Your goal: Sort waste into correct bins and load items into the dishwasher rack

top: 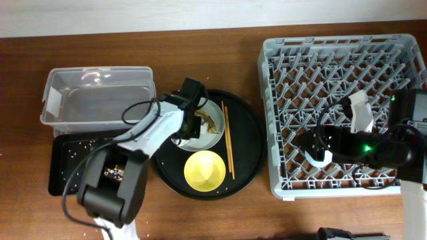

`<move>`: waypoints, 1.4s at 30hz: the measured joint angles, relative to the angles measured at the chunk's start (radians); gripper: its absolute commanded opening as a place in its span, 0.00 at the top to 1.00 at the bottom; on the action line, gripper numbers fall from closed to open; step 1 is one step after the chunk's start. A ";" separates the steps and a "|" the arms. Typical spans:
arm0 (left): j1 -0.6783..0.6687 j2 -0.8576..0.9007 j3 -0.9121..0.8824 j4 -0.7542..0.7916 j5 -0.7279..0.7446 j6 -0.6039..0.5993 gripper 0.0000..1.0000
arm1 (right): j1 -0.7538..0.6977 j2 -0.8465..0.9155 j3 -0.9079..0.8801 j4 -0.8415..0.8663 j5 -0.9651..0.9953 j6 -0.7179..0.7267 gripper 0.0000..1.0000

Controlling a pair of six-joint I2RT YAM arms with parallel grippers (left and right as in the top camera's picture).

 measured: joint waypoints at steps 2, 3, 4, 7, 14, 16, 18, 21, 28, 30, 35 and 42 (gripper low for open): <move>0.001 -0.075 0.045 -0.076 -0.010 0.000 1.00 | 0.000 0.000 0.000 0.000 0.000 0.000 0.01; 0.005 -0.129 0.066 -0.087 -0.031 0.000 1.00 | 0.000 0.000 0.000 0.000 0.000 0.001 0.01; 0.016 -0.193 0.084 -0.089 -0.061 0.000 1.00 | 0.000 0.000 0.000 0.000 0.000 0.000 0.01; 0.117 -0.346 0.126 -0.088 -0.169 0.000 1.00 | 0.000 0.000 0.000 0.000 0.000 0.000 0.01; 0.363 -0.275 0.121 -0.008 -0.044 0.036 0.16 | 0.000 0.000 0.000 0.000 0.000 0.000 0.01; 0.298 -0.275 0.121 -0.019 0.013 0.049 0.16 | 0.000 0.000 0.000 -0.001 0.000 0.000 0.01; 0.203 -0.274 0.121 -0.027 0.049 0.037 0.19 | 0.000 0.000 0.000 -0.002 0.000 0.000 0.01; 0.068 -0.235 0.121 -0.028 0.064 0.000 0.26 | 0.000 0.000 0.000 -0.003 0.000 0.000 0.01; -0.088 0.084 0.121 0.098 0.116 -0.166 0.60 | 0.000 0.000 0.000 -0.004 0.000 0.000 0.01; -0.085 0.111 0.121 0.119 0.122 -0.194 1.00 | 0.000 0.000 0.000 -0.005 0.000 0.000 0.01; -0.080 0.113 0.142 0.014 0.138 -0.207 1.00 | 0.000 0.000 0.000 -0.014 0.000 0.000 0.01; 0.040 -0.232 0.242 -0.176 -0.055 -0.207 1.00 | 0.000 0.000 0.000 -0.015 0.000 0.000 0.01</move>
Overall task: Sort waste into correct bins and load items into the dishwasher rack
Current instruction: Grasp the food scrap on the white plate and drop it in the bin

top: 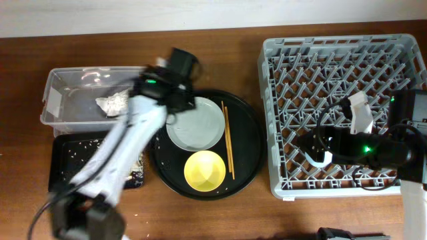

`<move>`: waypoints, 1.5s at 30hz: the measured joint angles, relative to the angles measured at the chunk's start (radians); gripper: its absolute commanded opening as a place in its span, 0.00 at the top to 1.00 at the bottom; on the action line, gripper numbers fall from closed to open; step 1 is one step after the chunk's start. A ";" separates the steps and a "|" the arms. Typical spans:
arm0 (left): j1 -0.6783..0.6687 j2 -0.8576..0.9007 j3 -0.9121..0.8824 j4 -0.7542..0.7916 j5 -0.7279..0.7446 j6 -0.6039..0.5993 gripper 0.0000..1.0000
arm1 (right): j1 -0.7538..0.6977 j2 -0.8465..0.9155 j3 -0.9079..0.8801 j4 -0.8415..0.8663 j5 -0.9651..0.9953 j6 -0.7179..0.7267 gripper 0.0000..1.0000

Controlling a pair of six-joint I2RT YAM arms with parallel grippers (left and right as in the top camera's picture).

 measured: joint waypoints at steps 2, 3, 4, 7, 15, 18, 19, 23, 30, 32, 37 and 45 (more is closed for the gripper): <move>0.151 -0.026 0.011 0.004 -0.047 0.000 0.77 | 0.000 0.000 0.000 0.000 0.000 0.000 0.01; 0.216 -0.008 0.011 0.008 -0.053 0.000 0.37 | 0.000 0.000 0.000 -0.001 0.000 0.000 0.01; 0.274 0.017 0.011 0.021 -0.037 0.009 0.30 | 0.000 0.000 0.000 0.000 0.000 0.000 0.01; 0.396 0.087 0.004 0.026 0.053 0.085 0.29 | 0.000 0.000 0.000 0.000 0.000 0.000 0.01; 0.180 -0.243 0.008 -0.259 0.090 0.286 0.01 | 0.000 0.000 0.000 -0.008 0.000 0.000 0.01; 0.110 -0.434 0.015 -0.328 0.029 0.297 0.01 | 0.000 0.000 0.000 -0.007 0.000 0.000 0.01; 0.097 -0.489 0.020 -0.338 0.015 0.298 0.01 | 0.000 0.000 0.000 -0.007 0.000 0.000 0.02; 0.090 -0.592 0.021 -0.340 -0.003 0.298 0.01 | 0.000 0.000 0.000 -0.007 0.000 0.000 0.01; 0.132 -0.922 -0.240 0.120 -0.024 0.344 0.01 | 0.000 0.000 0.001 -0.006 0.000 -0.001 0.01; 0.173 -1.080 -0.481 0.342 0.058 0.397 0.01 | 0.000 0.000 0.001 -0.007 0.000 0.000 0.01; 0.261 -1.397 -0.965 0.647 0.153 0.493 0.01 | 0.000 0.000 0.002 -0.006 0.000 0.000 0.01; 0.296 -1.719 -1.505 1.098 0.264 0.521 0.01 | 0.000 0.002 0.002 -0.008 0.000 0.000 0.01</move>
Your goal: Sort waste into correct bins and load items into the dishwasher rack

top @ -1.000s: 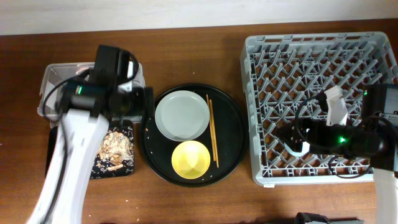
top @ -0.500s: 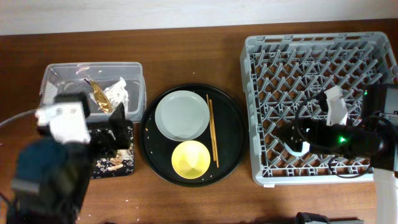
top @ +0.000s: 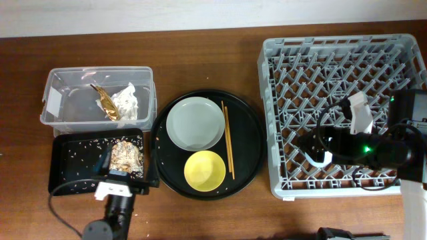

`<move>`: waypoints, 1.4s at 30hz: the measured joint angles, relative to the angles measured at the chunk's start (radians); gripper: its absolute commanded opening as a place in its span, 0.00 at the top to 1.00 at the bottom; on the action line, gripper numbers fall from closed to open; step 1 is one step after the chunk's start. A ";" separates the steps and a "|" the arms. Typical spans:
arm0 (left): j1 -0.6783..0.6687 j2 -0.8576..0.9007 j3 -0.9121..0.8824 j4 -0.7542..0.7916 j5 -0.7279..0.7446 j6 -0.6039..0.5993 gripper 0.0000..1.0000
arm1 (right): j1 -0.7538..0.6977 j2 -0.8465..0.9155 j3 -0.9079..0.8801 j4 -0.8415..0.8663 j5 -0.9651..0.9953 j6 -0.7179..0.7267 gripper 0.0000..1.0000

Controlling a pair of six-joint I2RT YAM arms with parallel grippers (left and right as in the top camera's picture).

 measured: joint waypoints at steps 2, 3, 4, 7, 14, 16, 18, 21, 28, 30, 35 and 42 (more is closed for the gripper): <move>0.002 0.000 -0.062 -0.040 0.055 0.001 0.01 | 0.000 0.000 0.000 0.001 0.000 0.001 0.01; 0.002 0.000 -0.062 -0.048 0.072 0.001 0.01 | 0.000 0.000 0.000 0.001 0.000 0.000 0.01; 0.002 -0.002 -0.061 -0.071 0.082 0.002 0.01 | 0.000 0.000 0.000 0.001 0.000 0.000 0.01; 0.002 -0.001 -0.060 -0.168 0.095 0.002 0.01 | 0.000 0.000 0.000 0.000 0.000 0.000 0.01; 0.002 0.002 -0.060 -0.169 0.099 0.002 0.01 | 0.000 0.000 0.000 0.001 0.000 0.000 0.01; 0.002 0.002 -0.060 -0.168 0.099 0.002 0.01 | 0.000 0.000 0.000 0.000 0.000 0.000 0.01; 0.002 0.002 -0.060 -0.169 0.099 0.002 0.01 | 0.000 0.000 0.000 0.009 -0.005 0.000 0.01; 0.002 0.002 -0.060 -0.169 0.099 0.002 0.01 | 0.042 0.007 0.000 0.070 -0.101 0.000 0.04; 0.002 0.002 -0.060 -0.168 0.106 0.002 0.01 | 0.787 0.178 -0.184 0.347 0.280 0.367 0.28; 0.002 0.002 -0.060 -0.168 0.106 0.002 0.01 | 0.863 0.302 -0.217 0.447 0.366 0.463 0.40; 0.002 0.002 -0.060 -0.169 0.106 0.002 0.01 | 0.872 0.635 -0.229 0.552 0.426 0.591 0.53; 0.002 0.002 -0.060 -0.169 0.106 0.002 0.01 | 0.883 0.717 -0.230 0.573 0.434 0.632 0.96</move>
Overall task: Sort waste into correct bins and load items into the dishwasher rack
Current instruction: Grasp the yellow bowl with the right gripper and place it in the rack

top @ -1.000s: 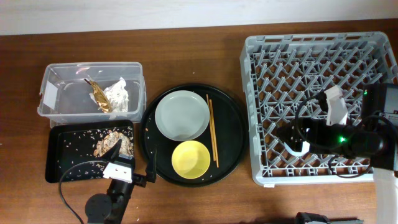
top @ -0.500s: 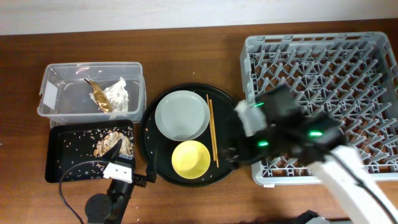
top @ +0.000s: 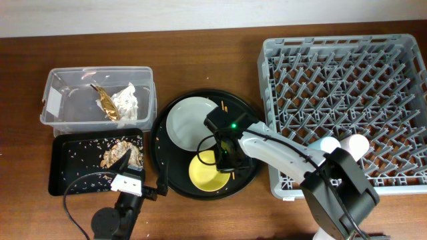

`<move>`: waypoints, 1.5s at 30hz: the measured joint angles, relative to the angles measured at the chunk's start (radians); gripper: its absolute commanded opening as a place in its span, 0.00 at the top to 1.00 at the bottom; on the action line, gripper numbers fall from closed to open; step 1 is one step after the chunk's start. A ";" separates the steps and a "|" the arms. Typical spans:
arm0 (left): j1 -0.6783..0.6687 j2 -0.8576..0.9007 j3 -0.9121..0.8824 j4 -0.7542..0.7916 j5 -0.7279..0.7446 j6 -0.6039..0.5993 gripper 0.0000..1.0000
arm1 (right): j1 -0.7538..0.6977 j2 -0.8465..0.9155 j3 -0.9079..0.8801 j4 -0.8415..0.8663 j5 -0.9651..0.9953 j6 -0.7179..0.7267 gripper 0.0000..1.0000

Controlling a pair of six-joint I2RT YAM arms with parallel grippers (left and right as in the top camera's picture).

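Note:
A round black tray [top: 157,143] holds a grey plate [top: 185,121] and a yellow bowl [top: 202,175]. My right arm reaches from the rack side across this tray. Its gripper [top: 225,160] is low at the bowl's right rim, where the chopsticks lie. Only the far tip of the chopsticks [top: 221,105] shows. The arm hides whether the fingers are closed on them. My left gripper [top: 125,165] rests at the front edge of the black rectangular tray [top: 70,167]. Its fingers are too small to read.
The clear bin [top: 60,80] at the back left holds a gold wrapper [top: 107,103] and a crumpled tissue [top: 127,99]. Food scraps [top: 113,152] lie on the rectangular tray. The grey dishwasher rack [top: 340,87] fills the right side.
My right arm has left the rack and now stretches over the round tray, its gripper down by the chopsticks and bowl. The left arm has hardly shifted at the table's front.
First my left gripper was at the grey plate, which carried scraps. Then the plate was bare and the arm was over the clear bin. Later the arm was back at the front, with wrapper and tissue in the bin. Now the right arm is at the tray.

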 measured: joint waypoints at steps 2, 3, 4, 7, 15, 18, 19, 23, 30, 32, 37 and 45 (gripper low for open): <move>0.000 0.000 0.000 0.000 0.000 0.000 0.01 | 0.002 0.000 0.000 -0.003 -0.001 0.001 0.96; 0.000 0.000 0.000 0.000 0.000 0.000 0.01 | 0.000 -0.002 0.001 -0.012 0.000 0.001 0.96; 0.000 0.000 0.000 0.000 0.000 0.000 0.01 | -0.005 -0.015 0.002 -0.040 0.012 0.001 0.96; 0.000 0.000 0.000 0.000 0.000 0.000 0.01 | -0.041 -0.122 0.019 -0.114 0.119 0.000 0.96; 0.000 0.000 0.000 0.000 0.000 0.000 0.01 | -0.338 -0.568 0.107 -0.081 1.062 -0.048 0.96; 0.000 0.000 0.000 0.000 0.000 0.000 0.01 | -0.415 -0.507 0.107 -0.010 1.224 -0.060 0.96; 0.000 0.000 0.000 0.000 0.000 0.000 0.01 | -0.470 -0.450 0.107 0.006 1.250 -0.075 0.96; 0.000 0.000 0.000 0.000 0.000 0.001 0.01 | -0.567 -0.257 0.107 0.058 1.306 -0.148 0.96; 0.000 0.000 0.000 0.000 0.000 0.003 0.01 | -0.567 -0.048 0.107 0.071 1.328 -0.182 0.96; 0.000 0.000 0.000 0.000 0.000 0.003 0.01 | -0.566 -0.038 0.107 0.074 1.345 -0.181 0.96; 0.000 0.000 0.000 0.000 0.000 0.003 0.01 | -0.565 -0.037 0.107 0.090 1.365 -0.183 0.96; 0.000 0.000 0.000 0.000 0.000 0.003 0.01 | -0.569 -0.032 0.108 0.127 1.341 -0.216 0.93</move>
